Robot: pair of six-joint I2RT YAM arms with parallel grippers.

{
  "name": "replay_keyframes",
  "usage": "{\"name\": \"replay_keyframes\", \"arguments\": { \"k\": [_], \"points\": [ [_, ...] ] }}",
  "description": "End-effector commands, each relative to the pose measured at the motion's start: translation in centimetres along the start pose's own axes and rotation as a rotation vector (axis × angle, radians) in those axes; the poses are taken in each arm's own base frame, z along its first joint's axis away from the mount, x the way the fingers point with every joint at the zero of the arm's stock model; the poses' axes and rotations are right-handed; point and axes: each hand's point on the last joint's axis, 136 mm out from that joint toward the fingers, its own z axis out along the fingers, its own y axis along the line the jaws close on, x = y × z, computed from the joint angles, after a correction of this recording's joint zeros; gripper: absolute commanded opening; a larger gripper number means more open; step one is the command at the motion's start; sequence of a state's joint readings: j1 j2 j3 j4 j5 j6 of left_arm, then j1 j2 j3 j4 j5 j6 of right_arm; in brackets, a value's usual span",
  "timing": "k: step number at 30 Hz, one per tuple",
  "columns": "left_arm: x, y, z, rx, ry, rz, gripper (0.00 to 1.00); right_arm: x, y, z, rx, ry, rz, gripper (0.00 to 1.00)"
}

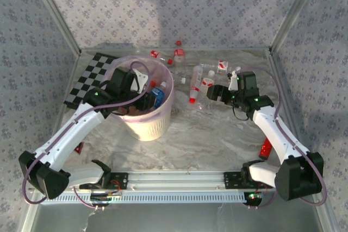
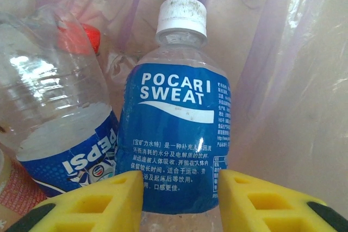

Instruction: Put the plastic bottles in the bin

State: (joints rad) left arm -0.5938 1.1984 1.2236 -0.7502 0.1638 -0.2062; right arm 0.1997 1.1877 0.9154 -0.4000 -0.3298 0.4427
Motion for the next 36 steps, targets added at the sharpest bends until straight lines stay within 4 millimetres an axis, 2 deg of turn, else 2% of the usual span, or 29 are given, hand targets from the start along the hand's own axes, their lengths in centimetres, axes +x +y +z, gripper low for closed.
{"name": "replay_keyframes", "arguments": {
  "k": [1, 3, 5, 9, 10, 15, 19, 21, 25, 32, 34, 36],
  "points": [
    [-0.7, -1.0, -1.8, 0.033, -0.039, -0.008, 0.43, -1.1, -2.8, 0.0, 0.107, -0.011, 0.135, 0.91],
    [-1.2, -1.0, -2.9, 0.020, -0.063, -0.002, 0.50, -1.2, -4.0, 0.4, 0.140, -0.003, 0.205, 0.91],
    [-1.7, -1.0, -3.9, 0.013, -0.088, 0.000, 0.59, -1.2, -4.4, 1.1, 0.149, 0.015, 0.224, 0.91],
    [-2.8, -1.3, -4.9, 0.010, -0.128, 0.008, 0.77, 0.1, -3.3, 3.6, 0.168, 0.105, 0.170, 0.92],
    [-3.2, -1.4, -5.1, 0.014, -0.141, 0.016, 0.81, 0.6, -3.1, 4.4, 0.186, 0.133, 0.145, 0.99],
    [-5.7, -2.6, -6.6, 0.056, -0.220, 0.042, 0.93, 2.0, -3.2, 7.8, 0.288, 0.254, 0.044, 1.00],
    [-7.0, -3.1, -8.0, 0.069, -0.274, 0.037, 0.98, 3.0, -3.2, 10.8, 0.270, 0.298, 0.056, 1.00],
    [-7.4, -3.3, -8.6, 0.074, -0.300, 0.041, 0.99, 2.5, -3.0, 11.9, 0.260, 0.303, 0.060, 1.00],
    [-7.4, -3.4, -9.3, 0.081, -0.322, 0.039, 1.00, 2.9, -3.4, 13.3, 0.260, 0.336, 0.062, 0.99],
    [-7.0, -2.9, -8.8, 0.072, -0.317, 0.025, 1.00, 3.6, -3.9, 13.3, 0.269, 0.360, 0.048, 0.91],
    [-7.0, -3.0, -8.6, 0.078, -0.317, 0.021, 1.00, 3.7, -3.9, 12.9, 0.270, 0.354, 0.044, 0.85],
    [-7.1, -3.1, -8.5, 0.083, -0.318, 0.019, 1.00, 3.7, -4.0, 12.4, 0.272, 0.349, 0.037, 0.75]
  ]
}}
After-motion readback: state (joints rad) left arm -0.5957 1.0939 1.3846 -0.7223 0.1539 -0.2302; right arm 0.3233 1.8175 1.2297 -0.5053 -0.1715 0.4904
